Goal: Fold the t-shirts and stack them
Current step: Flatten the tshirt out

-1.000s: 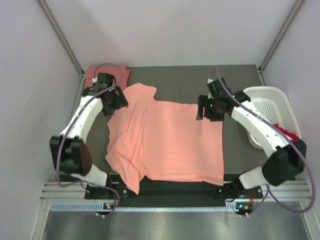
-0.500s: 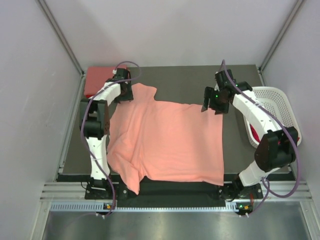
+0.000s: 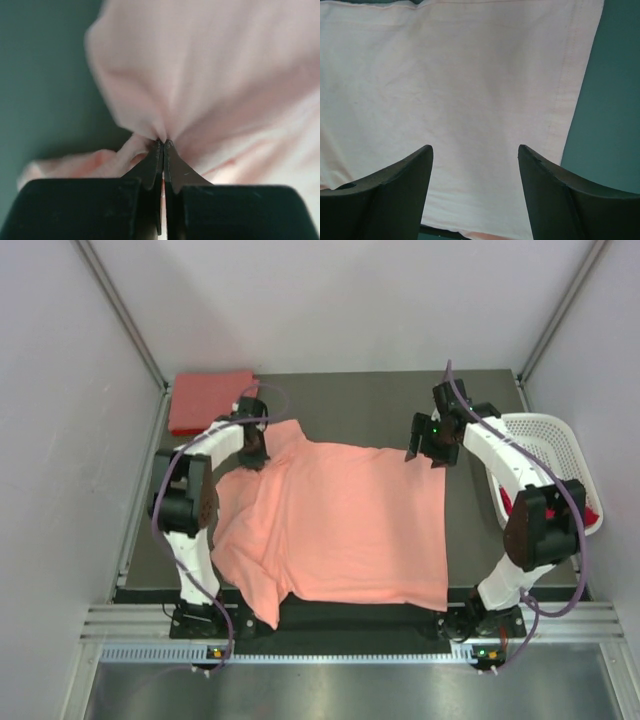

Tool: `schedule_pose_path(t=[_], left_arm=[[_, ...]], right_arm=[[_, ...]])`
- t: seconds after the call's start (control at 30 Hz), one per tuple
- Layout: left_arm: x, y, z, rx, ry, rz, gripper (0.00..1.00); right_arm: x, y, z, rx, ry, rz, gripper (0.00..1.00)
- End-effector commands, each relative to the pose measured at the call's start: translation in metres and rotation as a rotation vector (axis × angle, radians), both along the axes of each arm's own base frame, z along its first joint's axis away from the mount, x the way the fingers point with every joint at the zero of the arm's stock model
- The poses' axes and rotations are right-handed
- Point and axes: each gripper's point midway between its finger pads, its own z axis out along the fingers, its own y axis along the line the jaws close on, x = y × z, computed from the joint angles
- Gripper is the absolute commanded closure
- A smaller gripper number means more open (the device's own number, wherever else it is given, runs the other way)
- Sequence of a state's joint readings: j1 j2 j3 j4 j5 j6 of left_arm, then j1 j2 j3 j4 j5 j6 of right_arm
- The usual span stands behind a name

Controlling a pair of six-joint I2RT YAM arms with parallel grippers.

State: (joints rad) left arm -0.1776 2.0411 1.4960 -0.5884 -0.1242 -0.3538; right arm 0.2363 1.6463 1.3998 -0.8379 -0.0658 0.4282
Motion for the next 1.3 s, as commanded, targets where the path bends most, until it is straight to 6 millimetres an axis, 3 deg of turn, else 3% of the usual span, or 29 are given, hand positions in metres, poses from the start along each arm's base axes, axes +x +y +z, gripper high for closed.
schedule_pose_path(t=[0.0, 0.13, 0.17, 0.27, 0.37, 0.47, 0.5, 0.6, 0.67, 0.8, 0.9, 1.07, 1.17, 1.2, 1.27], left_arm=[[-0.064, -0.018, 0.04, -0.072, 0.016, 0.001, 1.0], [-0.121, -0.015, 0.043, -0.084, 0.065, 0.014, 1.0], [-0.131, -0.011, 0.045, -0.081, 0.058, 0.016, 0.82], [-0.126, 0.002, 0.053, -0.027, 0.015, 0.042, 0.4], [-0.101, 0.013, 0.071, 0.009, -0.036, 0.056, 0.36], [-0.065, 0.024, 0.081, 0.006, -0.087, 0.065, 0.42], [-0.051, 0.024, 0.077, -0.011, -0.084, 0.061, 0.5], [-0.024, 0.028, 0.06, -0.111, -0.052, 0.071, 0.58], [-0.013, 0.038, 0.049, -0.154, -0.024, 0.098, 0.58], [0.012, 0.033, 0.029, -0.219, 0.031, 0.063, 0.53], [0.01, 0.015, 0.018, -0.275, 0.071, 0.035, 0.47], [0.001, -0.012, 0.009, -0.359, 0.081, 0.007, 0.48], [-0.002, -0.015, 0.009, -0.348, 0.085, 0.005, 0.79], [0.003, -0.015, 0.02, -0.333, 0.046, -0.002, 1.0], [0.005, -0.028, 0.034, -0.249, -0.006, -0.068, 1.0]], right_arm=[[0.016, -0.009, -0.019, -0.002, 0.008, -0.041, 0.31], [0.028, -0.009, -0.029, 0.002, 0.029, -0.068, 0.31], [0.029, -0.006, -0.034, 0.01, 0.044, -0.061, 0.32], [0.036, -0.002, -0.031, 0.024, 0.041, -0.056, 0.32], [0.041, -0.002, -0.028, 0.017, 0.04, -0.048, 0.32], [0.045, -0.002, -0.025, 0.014, 0.037, -0.044, 0.32], [0.045, -0.002, -0.025, 0.012, 0.04, -0.044, 0.32], [0.047, -0.003, -0.022, 0.006, 0.037, -0.041, 0.32], [0.047, -0.003, -0.021, 0.004, 0.035, -0.043, 0.32], [0.044, -0.003, -0.022, 0.009, 0.044, -0.044, 0.32], [0.043, -0.002, -0.023, 0.012, 0.048, -0.043, 0.32], [0.046, -0.001, -0.022, 0.021, 0.044, -0.042, 0.32], [0.047, 0.001, -0.022, 0.021, 0.041, -0.037, 0.32], [0.047, 0.0, -0.022, 0.021, 0.039, -0.037, 0.32], [0.047, 0.0, -0.024, 0.022, 0.045, -0.035, 0.32]])
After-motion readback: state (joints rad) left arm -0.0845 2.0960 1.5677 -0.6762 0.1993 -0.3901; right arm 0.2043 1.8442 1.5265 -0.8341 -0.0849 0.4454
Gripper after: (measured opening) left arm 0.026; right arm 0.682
